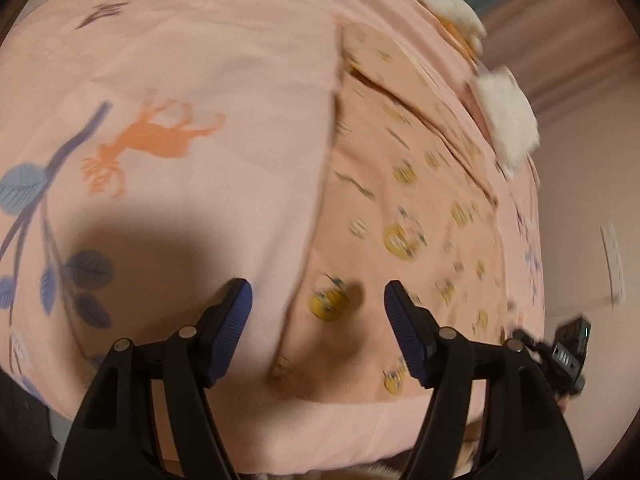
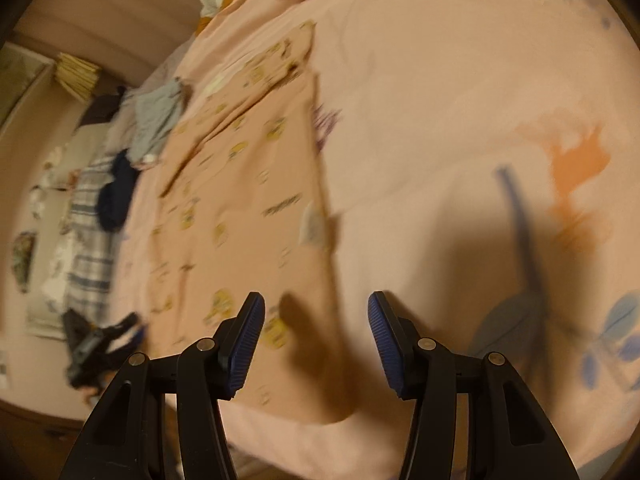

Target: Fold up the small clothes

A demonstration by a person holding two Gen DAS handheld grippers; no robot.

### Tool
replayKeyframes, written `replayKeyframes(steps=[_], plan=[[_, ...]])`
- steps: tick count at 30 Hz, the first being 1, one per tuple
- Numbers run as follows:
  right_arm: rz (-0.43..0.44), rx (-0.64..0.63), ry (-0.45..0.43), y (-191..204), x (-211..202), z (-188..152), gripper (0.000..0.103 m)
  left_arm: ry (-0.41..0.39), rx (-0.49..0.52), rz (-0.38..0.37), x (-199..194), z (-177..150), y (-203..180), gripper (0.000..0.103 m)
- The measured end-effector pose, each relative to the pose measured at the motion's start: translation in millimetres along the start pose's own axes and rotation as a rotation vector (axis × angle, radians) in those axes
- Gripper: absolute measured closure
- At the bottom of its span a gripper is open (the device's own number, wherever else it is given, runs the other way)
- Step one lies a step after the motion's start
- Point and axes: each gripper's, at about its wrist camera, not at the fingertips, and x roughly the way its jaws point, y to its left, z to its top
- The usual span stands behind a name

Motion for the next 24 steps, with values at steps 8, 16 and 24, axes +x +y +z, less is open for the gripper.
replayKeyframes(steps=[8, 16, 24], plan=[[0.079, -0.021, -0.003, 10, 9, -19, 0.050, 0.083, -0.107, -0.131, 10, -8, 10, 0.059], [0.003, -0.049, -0.023, 9, 10, -19, 0.086, 0.073, -0.087, -0.051, 6, -11, 14, 0.098], [0.027, -0.063, -0.059, 13, 4, -17, 0.095, 0.045, -0.064, -0.088, -2, -6, 4, 0.100]])
